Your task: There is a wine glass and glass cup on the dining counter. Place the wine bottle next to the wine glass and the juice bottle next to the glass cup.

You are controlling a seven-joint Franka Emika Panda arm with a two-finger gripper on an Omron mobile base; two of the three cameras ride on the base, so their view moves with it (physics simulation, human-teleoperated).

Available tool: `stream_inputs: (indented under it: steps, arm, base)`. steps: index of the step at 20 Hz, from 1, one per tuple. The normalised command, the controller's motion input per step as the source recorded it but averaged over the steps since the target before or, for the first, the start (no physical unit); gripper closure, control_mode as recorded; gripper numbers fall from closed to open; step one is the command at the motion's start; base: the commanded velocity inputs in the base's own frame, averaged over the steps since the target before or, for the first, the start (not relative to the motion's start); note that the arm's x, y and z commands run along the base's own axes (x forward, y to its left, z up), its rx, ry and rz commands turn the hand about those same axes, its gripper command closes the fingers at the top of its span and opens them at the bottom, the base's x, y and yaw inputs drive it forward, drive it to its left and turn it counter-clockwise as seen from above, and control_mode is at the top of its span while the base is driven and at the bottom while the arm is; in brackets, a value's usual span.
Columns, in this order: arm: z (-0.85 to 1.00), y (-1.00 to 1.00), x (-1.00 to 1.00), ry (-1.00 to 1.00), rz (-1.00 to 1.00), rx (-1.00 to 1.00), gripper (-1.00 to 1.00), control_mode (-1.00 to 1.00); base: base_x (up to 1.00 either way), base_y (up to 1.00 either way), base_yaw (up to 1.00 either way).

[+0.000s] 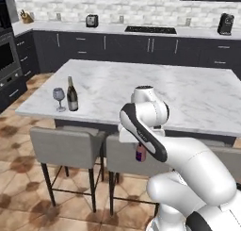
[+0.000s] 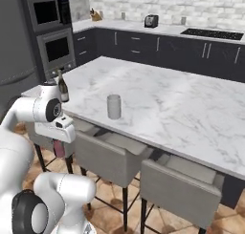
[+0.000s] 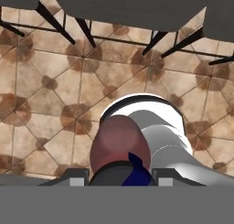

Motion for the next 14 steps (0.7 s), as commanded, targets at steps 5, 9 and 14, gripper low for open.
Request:
stream_inputs:
  steps: [5, 9, 14]
  arm:
    - [0.00, 0.00, 0.00, 0.00, 0.00, 0.00, 1.00, 1.00]
    - [0.00, 0.00, 0.00, 0.00, 0.00, 0.00, 1.00, 1.00]
    - [0.00, 0.00, 0.00, 0.00, 0.00, 0.00, 1.00, 1.00]
  base:
    - [0.26, 0.66, -0.30]
    - [0.17, 0.71, -0.25]
    - [0.23, 0.71, -0.21]
